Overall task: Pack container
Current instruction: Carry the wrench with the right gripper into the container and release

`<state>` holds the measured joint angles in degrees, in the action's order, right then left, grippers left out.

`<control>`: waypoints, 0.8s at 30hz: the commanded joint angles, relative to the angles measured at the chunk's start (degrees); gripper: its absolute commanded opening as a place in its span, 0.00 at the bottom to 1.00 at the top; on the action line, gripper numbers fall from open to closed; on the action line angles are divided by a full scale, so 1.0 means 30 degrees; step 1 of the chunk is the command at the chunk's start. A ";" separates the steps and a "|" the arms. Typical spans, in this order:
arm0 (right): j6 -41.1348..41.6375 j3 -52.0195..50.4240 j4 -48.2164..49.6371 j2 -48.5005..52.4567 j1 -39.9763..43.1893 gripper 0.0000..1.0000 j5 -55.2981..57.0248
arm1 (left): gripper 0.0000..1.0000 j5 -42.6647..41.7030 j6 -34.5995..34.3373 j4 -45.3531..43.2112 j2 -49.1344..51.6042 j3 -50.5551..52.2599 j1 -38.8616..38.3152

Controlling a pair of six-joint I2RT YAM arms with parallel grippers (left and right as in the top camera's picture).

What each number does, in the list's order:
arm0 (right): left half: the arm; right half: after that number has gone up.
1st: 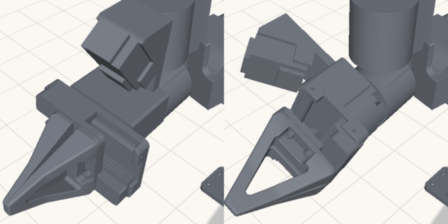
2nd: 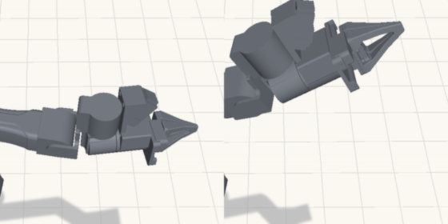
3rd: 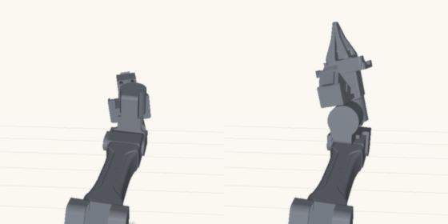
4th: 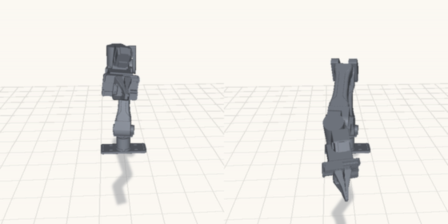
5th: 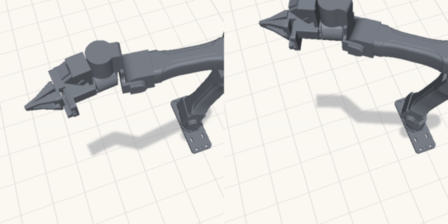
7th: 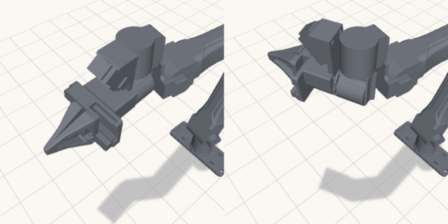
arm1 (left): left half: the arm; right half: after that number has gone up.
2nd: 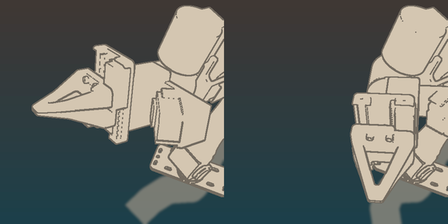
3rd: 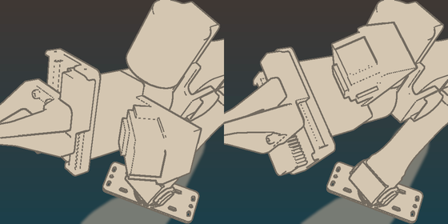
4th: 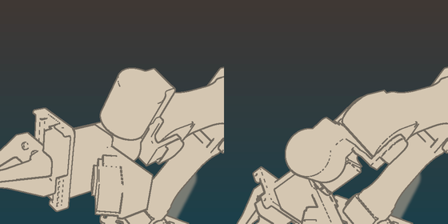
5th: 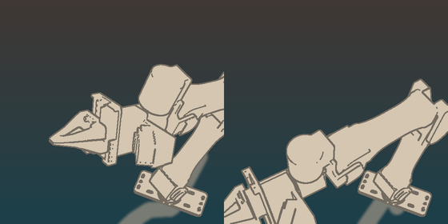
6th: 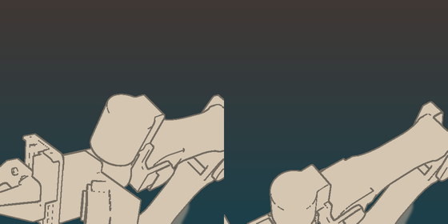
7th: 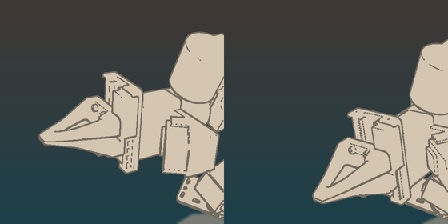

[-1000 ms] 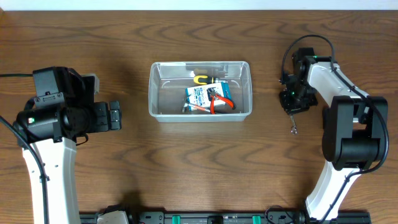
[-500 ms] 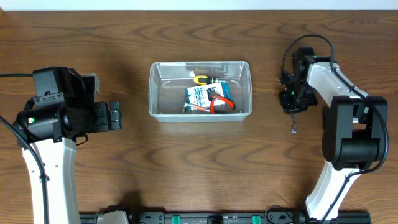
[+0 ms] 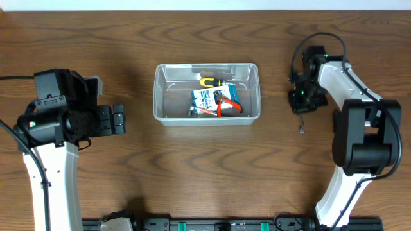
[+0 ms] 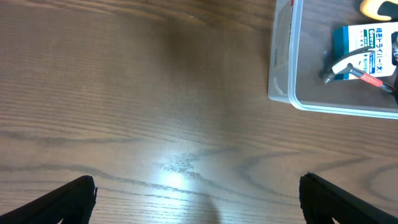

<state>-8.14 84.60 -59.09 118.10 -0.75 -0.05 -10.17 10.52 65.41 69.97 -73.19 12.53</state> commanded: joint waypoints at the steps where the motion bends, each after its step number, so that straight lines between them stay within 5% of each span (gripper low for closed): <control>1: -0.0036 0.2455 -0.0087 -0.2805 -0.0809 0.01 -0.0350 | 0.98 -0.0109 -0.0036 0.0007 -0.0029 0.0146 -0.0044; 6: -0.2004 0.5166 -0.0284 -0.4940 -0.2579 0.01 -0.0510 | 0.98 -0.0109 -0.0036 -0.0015 -0.0029 0.0146 -0.0044; 18: -1.5096 0.6783 -0.1202 -0.4291 -0.9996 0.01 -0.1785 | 0.98 -0.0102 -0.0036 -0.0095 -0.0029 0.0146 -0.0044; 24: -1.5446 0.6783 0.1166 -0.2055 -1.1351 0.01 -0.2397 | 0.98 -0.0109 -0.0036 -0.0066 -0.0029 0.0146 -0.0044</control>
<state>-50.19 105.14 -56.84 109.23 -33.56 -5.45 -10.15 10.52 65.12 69.97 -73.19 12.53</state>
